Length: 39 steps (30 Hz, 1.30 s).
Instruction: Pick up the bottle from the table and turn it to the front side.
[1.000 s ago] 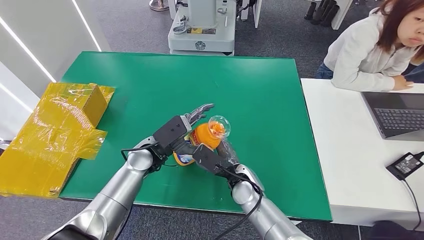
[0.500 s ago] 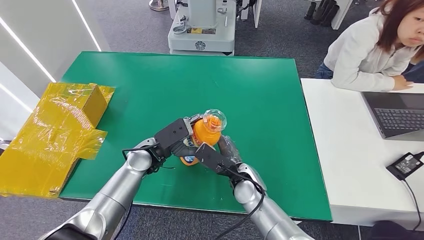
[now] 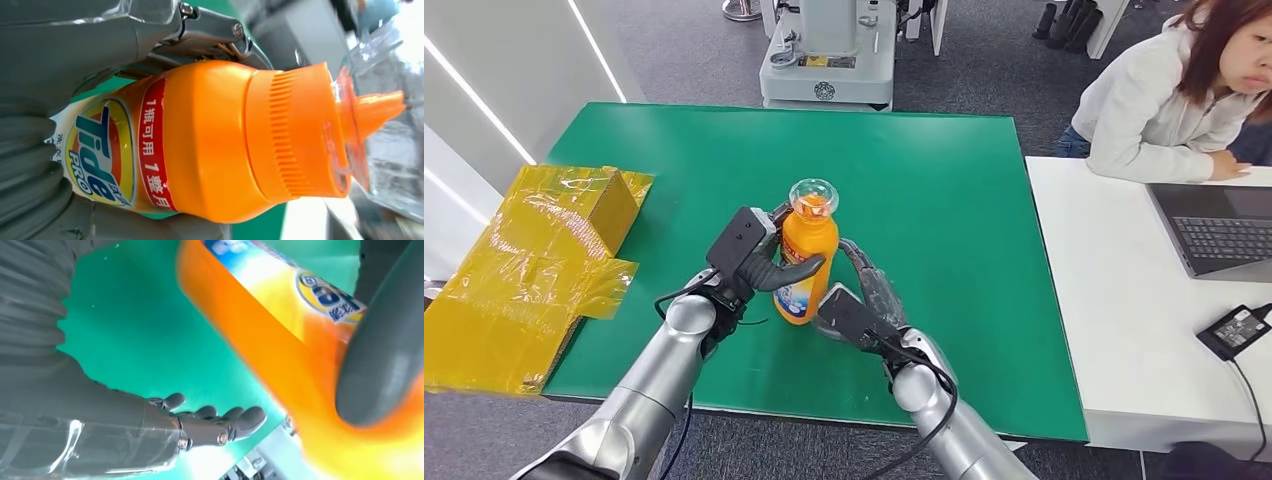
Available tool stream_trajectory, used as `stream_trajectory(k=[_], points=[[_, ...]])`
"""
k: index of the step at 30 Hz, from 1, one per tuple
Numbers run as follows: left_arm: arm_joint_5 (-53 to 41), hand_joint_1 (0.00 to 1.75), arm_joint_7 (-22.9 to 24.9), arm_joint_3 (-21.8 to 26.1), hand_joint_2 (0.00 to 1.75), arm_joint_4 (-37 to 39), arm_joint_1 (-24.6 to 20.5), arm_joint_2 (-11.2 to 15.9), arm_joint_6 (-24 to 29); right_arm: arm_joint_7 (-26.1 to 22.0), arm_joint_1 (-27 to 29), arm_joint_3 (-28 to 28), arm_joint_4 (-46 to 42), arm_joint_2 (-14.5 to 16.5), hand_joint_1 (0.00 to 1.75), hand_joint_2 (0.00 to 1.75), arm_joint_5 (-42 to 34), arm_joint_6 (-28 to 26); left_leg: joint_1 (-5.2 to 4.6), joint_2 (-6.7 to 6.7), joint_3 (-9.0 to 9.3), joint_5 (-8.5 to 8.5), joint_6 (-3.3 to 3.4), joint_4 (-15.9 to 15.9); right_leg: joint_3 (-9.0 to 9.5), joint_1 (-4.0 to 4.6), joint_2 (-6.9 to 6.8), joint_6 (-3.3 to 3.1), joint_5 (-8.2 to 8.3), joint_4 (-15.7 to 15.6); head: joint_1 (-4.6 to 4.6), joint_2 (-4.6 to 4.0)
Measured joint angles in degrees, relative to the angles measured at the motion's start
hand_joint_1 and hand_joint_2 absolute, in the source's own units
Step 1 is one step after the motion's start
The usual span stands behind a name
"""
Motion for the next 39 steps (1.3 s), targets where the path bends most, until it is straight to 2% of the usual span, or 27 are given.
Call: stream_trajectory(k=[5, 9, 11, 18, 22, 24, 26, 29, 31, 34, 39], points=[[-8.3, 1.75, -1.1, 0.9, 1.75, -1.7, 0.1, 0.5, 12.2, 0.0, 3.5, 0.0, -5.1, -0.5, 0.0, 1.75, -0.6, 1.3, 0.0, -0.01, -0.01, 0.0, 0.0, 0.0, 0.0, 0.0, -0.01, 0.0, 0.0, 0.0, -0.01, 0.0], [-30.9, 1.75, 2.8, 0.9, 1.75, -2.9, 0.0, 2.1, 33.7, -0.5, 8.2, 0.3, -12.4, -1.6, 0.0, 1.75, -0.6, 3.2, 0.0, 0.01, -0.01, 0.0, 0.0, 0.0, -0.01, 0.0, 0.01, 0.0, 0.0, 0.0, 0.0, 0.0], [-39.5, 1.75, 4.0, 1.1, 1.75, -3.0, 0.0, 3.2, 39.8, -0.3, 10.5, 0.6, -16.8, -2.5, 0.0, 1.75, -0.8, 3.9, 0.0, -0.01, -0.02, 0.0, 0.0, 0.0, -0.02, 0.0, -0.02, 0.0, -0.01, 0.0, -0.01, 0.0], [-50.8, 1.75, 7.8, 2.3, 1.75, -2.7, 0.2, 5.2, 46.4, -1.1, 15.4, 0.8, -27.2, -4.7, 0.0, 1.75, -3.3, 3.5, 0.0, 0.0, -0.05, 0.0, 0.0, 0.0, -0.02, 0.0, -0.01, 0.0, 0.0, 0.0, 0.01, 0.0], [-62.3, 1.75, 12.3, 4.0, 1.75, -2.2, 1.4, 7.1, 51.5, -1.6, 21.3, -0.8, -35.2, -7.4, 0.0, 1.75, -4.7, 2.2, -0.01, -0.03, -0.07, -0.01, 0.01, 0.0, -0.02, -0.01, -0.04, 0.0, -0.01, 0.0, 0.01, 0.0], [-72.6, 1.75, 17.9, 4.8, 1.75, -2.2, 2.5, 8.8, 52.8, -2.1, 24.9, -2.2, -38.6, -8.5, 0.0, 1.75, -4.2, 1.5, 0.0, 0.01, -0.08, -0.04, -0.01, 0.0, -0.04, -0.01, 0.01, 0.0, -0.02, 0.0, 0.02, 0.0], [-79.4, 1.75, 26.0, 4.3, 1.75, -1.9, 3.2, 11.1, 53.1, -2.9, 27.9, -3.3, -41.0, -9.0, 0.0, 1.75, -3.8, 1.1, 0.0, 0.11, -0.1, -0.06, -0.03, 0.0, -0.13, -0.01, 0.11, -0.01, -0.02, 0.0, 0.01, 0.0], [-80.5, 1.75, 38.0, 0.6, 1.75, 0.1, 3.3, 15.2, 53.1, -3.8, 30.8, -4.3, -43.5, -9.2, 0.0, 1.75, -3.7, 0.6, 0.02, 0.19, -0.12, -0.05, -0.05, -0.1, -0.24, 0.0, 0.2, -0.02, -0.02, 0.0, -0.01, 0.0], [-80.6, 1.75, 42.8, -2.8, 1.75, 2.6, 3.1, 17.5, 53.0, -4.0, 31.8, -4.8, -44.9, -9.2, 0.0, 1.75, -3.7, 0.3, 0.02, 0.18, -0.12, -0.02, -0.09, -0.1, -0.25, 0.0, 0.18, -0.02, -0.02, 0.0, -0.01, 0.0], [-80.6, 1.75, 43.8, -6.1, 1.75, 7.0, 3.0, 19.5, 52.9, -4.0, 33.2, -5.3, -46.6, -9.3, 0.0, 1.75, -3.7, -0.2, 0.02, 0.18, -0.12, 0.01, -0.12, -0.1, -0.24, 0.01, 0.18, -0.04, 0.0, 0.0, 0.01, 0.0], [-80.6, 1.75, 42.8, -7.6, 1.75, 13.4, 3.0, 20.7, 52.9, -4.0, 35.5, -5.4, -49.1, -9.4, 0.0, 1.75, -3.9, -1.3, 0.01, 0.29, -0.14, 0.0, -0.12, -0.1, -0.28, 0.0, 0.3, -0.09, 0.04, 0.0, 0.01, 0.0]])
